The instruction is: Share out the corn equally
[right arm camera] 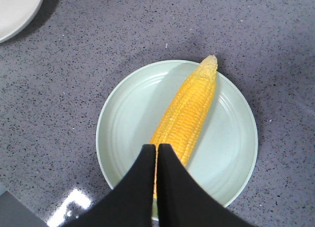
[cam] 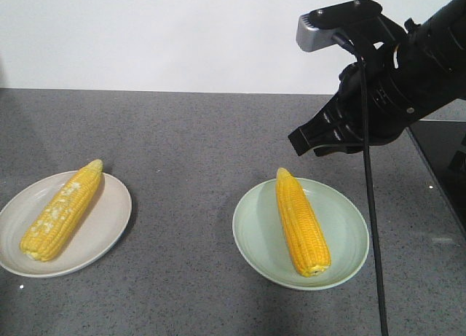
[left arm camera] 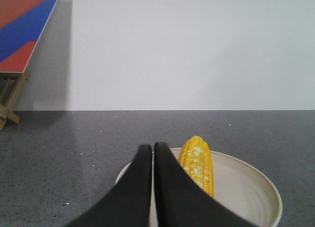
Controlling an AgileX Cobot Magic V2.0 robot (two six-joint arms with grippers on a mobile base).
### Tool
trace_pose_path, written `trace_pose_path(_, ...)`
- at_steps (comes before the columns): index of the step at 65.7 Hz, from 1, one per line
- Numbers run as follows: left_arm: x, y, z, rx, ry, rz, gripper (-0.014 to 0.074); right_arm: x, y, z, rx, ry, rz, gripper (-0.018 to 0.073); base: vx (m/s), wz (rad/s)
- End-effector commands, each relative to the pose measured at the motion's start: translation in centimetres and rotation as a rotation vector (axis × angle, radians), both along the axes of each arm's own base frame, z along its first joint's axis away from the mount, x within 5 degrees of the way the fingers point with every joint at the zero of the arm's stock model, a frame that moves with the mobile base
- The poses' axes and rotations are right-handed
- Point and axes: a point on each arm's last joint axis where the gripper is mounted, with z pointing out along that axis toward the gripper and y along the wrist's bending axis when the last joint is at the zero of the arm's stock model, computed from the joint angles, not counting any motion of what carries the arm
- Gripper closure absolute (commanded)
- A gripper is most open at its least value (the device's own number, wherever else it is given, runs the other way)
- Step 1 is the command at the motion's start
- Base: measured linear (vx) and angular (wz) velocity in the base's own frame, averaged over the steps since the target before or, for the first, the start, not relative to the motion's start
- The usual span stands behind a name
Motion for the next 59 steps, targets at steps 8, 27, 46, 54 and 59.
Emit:
trace_pose_path(8,-0.1,0.0,0.2,-0.021,-0.073,-0.006,0.0604,-0.7,-0.3,2.0,0.045,-0.083,-0.001,0.0567,0.0,0.0)
trace_pose_path(27,-0.1,0.0,0.2,-0.021,-0.073,-0.006,0.0604,-0.7,-0.3,2.0,0.045,-0.083,-0.001,0.0567,0.0,0.0)
trace_pose_path(46,-0.1,0.0,0.2,-0.021,-0.073,-0.006,0.0604,0.0,-1.2,2.2,-0.045,-0.186,0.019,0.0566,0.0,0.0)
trace_pose_path(54,-0.1,0.0,0.2,-0.021,-0.073,-0.006,0.0604,0.8,-1.4,1.4,-0.072,-0.33,0.036,0.0566,0.0,0.0)
trace_pose_path(59,-0.1,0.0,0.2,-0.021,-0.073,-0.006,0.0604,1.4,-1.9,1.2,-0.04,-0.448,0.018,0.0565,0.0,0.0)
